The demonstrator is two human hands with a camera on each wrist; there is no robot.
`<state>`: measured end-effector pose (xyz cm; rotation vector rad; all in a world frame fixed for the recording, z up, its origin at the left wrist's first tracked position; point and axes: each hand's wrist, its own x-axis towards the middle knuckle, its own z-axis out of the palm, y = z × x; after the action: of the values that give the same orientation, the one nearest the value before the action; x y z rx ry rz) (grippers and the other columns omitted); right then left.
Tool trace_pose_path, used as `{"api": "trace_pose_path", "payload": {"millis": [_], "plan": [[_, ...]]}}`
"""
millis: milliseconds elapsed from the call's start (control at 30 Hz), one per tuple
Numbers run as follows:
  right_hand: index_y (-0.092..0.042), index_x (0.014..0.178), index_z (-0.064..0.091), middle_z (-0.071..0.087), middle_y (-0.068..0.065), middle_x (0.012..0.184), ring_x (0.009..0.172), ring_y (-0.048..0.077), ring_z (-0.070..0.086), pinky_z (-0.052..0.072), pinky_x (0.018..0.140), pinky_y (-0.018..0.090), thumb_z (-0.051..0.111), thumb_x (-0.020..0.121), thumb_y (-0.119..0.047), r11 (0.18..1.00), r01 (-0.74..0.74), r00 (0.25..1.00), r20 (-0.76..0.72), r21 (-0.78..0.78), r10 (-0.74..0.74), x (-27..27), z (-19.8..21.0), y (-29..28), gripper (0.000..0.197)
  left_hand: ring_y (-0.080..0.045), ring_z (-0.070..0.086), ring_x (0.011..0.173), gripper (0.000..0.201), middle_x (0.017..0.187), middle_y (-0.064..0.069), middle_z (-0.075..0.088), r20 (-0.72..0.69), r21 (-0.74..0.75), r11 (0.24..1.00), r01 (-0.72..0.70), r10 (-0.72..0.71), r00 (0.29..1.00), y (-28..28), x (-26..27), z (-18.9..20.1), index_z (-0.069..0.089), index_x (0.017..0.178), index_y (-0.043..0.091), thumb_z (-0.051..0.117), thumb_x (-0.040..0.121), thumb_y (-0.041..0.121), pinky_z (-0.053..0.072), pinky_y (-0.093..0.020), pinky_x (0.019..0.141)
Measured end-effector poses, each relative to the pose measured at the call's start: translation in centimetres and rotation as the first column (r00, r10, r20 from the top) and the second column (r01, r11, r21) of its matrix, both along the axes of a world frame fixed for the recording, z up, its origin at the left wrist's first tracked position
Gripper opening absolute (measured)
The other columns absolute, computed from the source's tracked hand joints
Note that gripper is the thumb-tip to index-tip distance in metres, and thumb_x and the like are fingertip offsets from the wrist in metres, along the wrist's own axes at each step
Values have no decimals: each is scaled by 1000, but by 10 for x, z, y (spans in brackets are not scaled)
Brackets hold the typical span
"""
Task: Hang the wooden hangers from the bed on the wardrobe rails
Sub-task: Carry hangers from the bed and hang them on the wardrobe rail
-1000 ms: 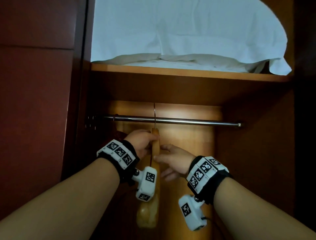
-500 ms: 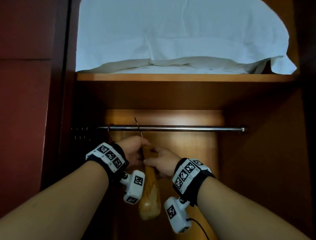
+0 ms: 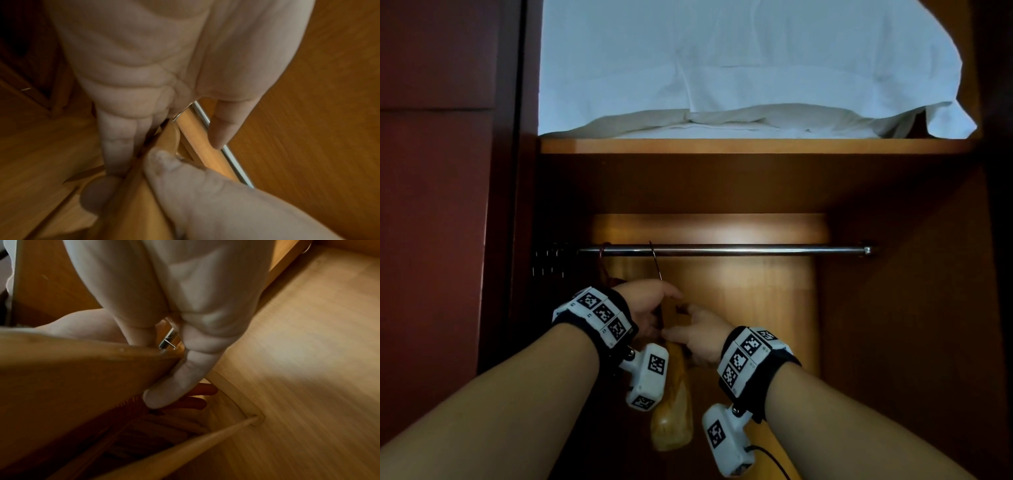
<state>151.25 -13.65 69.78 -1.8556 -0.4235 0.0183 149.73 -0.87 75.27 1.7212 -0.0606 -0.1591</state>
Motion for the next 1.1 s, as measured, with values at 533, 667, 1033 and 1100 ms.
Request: {"api": "trace_pose_path", "payload": {"millis": [533, 667, 1033, 1100], "plan": [[-20, 154, 25, 60, 10, 111, 78, 22, 65, 50, 42, 22, 61, 95, -15, 993, 90, 993, -63, -81, -96, -10, -23, -1, 69, -33, 40, 137, 67, 151, -13, 42, 213, -60, 979, -197, 205, 955, -8, -14, 3, 41, 147, 8, 67, 88, 27, 34, -39, 99], [-21, 150, 32, 65, 19, 115, 90, 30, 67, 57, 56, 29, 70, 88, -20, 992, 121, 986, -107, -36, -124, -13, -39, -3, 73, -32, 46, 130, 61, 143, -12, 49, 318, -106, 972, -208, 232, 919, -8, -27, -6, 46, 144, 8, 65, 88, 25, 37, -37, 92], [-12, 120, 65, 73, 14, 106, 97, 31, 71, 57, 88, 52, 77, 80, -34, 924, 315, 946, -147, 217, -288, -60, -96, -27, 47, -14, 59, 98, 13, 103, 3, 62, 425, -244, 968, -56, 159, 891, -13, -65, -70, 66, 87, 25, 63, 92, 13, 50, -27, 77], [-8, 125, 60, 71, 16, 108, 93, 30, 71, 59, 84, 47, 71, 90, -25, 909, 336, 937, -189, 248, -294, -76, -107, -36, 41, -16, 61, 102, 10, 106, 0, 63, 399, -275, 960, -47, 158, 903, -13, -75, -86, 68, 95, 23, 64, 91, 15, 53, -28, 80]]}}
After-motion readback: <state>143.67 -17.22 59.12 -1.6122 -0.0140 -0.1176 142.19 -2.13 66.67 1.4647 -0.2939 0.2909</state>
